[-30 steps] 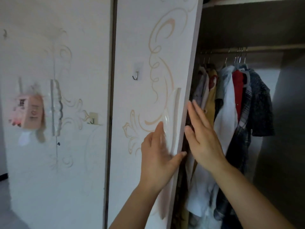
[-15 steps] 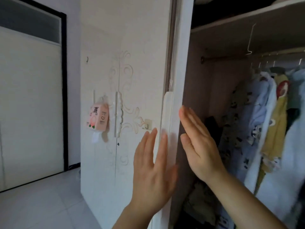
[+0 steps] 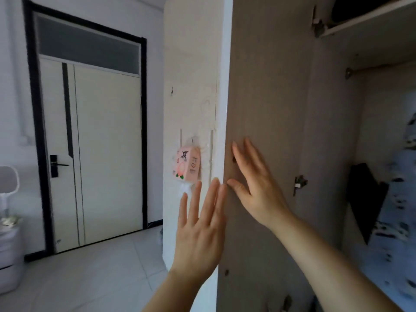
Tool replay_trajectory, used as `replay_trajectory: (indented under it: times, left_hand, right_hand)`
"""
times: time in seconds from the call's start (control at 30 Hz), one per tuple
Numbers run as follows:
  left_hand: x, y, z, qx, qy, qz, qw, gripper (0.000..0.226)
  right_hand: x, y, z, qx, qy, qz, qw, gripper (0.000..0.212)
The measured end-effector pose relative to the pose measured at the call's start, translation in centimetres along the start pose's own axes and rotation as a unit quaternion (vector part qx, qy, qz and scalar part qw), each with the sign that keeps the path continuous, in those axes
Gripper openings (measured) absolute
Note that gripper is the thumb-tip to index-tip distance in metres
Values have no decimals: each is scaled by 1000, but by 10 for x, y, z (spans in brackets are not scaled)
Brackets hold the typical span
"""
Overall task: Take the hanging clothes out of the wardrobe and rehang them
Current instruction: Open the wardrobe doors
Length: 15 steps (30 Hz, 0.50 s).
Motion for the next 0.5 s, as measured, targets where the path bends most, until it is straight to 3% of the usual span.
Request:
replay_trajectory:
  times: [0.23,0.4,0.5]
  left_hand:
    - [-13,28,28,43,37,-1,998,47]
    - [-13,50,43,75,-1,40,996,77]
    - [-12,57,49,81,5,48,996,76]
  right_hand:
    - [22,43,-8,-12,20,-18,1000,69]
    - [34,66,-10,-27,38,-6,999,65]
    - [37,73,-11,-46,38,-6,998,66]
Point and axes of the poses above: each hand's wrist, its own x-axis towards the middle knuckle, its own y-axis out of the palm, z = x × y, the point moved 2 cm from there along x, towards the middle knuckle, and after that the axes turned 5 degrees about x, right-handed, at the moved point
